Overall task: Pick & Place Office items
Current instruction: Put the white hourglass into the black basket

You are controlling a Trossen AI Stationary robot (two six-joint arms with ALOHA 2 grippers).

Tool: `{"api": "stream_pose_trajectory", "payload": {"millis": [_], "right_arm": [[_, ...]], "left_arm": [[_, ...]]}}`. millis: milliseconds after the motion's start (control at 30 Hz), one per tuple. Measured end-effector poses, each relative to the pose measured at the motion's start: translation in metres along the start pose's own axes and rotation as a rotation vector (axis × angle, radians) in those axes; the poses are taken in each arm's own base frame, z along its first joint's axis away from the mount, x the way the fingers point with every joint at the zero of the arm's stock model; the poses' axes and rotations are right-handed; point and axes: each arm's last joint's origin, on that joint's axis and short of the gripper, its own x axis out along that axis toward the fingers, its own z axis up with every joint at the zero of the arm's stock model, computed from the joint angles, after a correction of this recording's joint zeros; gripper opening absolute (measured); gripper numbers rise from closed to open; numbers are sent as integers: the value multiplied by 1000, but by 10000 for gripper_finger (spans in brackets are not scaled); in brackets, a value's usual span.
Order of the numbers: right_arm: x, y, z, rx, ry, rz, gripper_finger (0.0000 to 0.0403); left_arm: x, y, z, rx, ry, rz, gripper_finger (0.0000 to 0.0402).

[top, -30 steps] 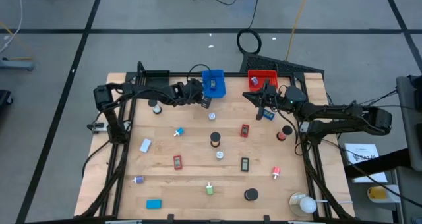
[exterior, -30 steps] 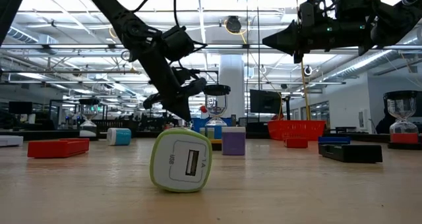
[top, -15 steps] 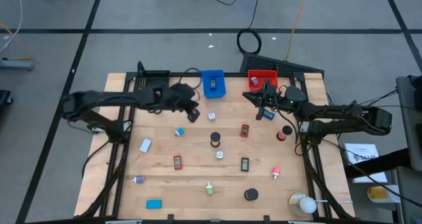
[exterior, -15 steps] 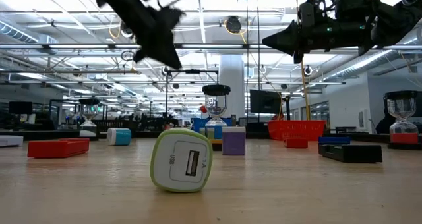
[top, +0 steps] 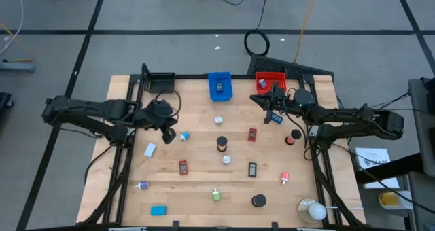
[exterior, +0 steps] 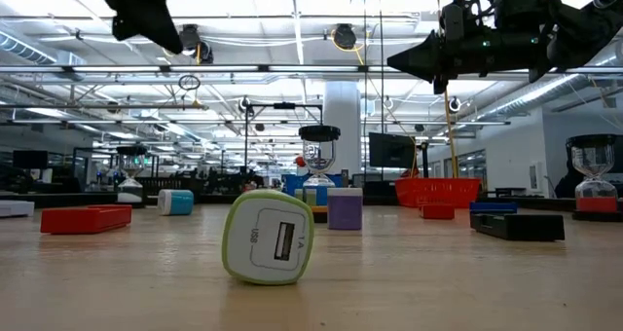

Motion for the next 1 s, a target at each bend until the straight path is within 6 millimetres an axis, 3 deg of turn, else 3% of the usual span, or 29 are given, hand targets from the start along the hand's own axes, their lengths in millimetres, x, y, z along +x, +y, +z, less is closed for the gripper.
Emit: {"api": "stream_pose_trajectory", "payload": {"millis": [167,367,467,600,800,1000], "right_arm": [[0,0,1,-4,-8,1,6],[0,0,1,56,-7,3,6],[0,0,2,222,-24,4,6],[0,0,1,272,-14,7,6],[0,2,0,289,17,72,6],[0,2,0,306,16,79,6]], "left_arm": [[-1,0,-9,-26,71,32,14],[14,-6,-6,-31,87,48,25],[19,3,-8,-65,152,122,9],[22,20,-8,-209,210,231,11],[27,30,-5,-264,256,248,55],[34,49,-4,-303,311,395,137]]}}
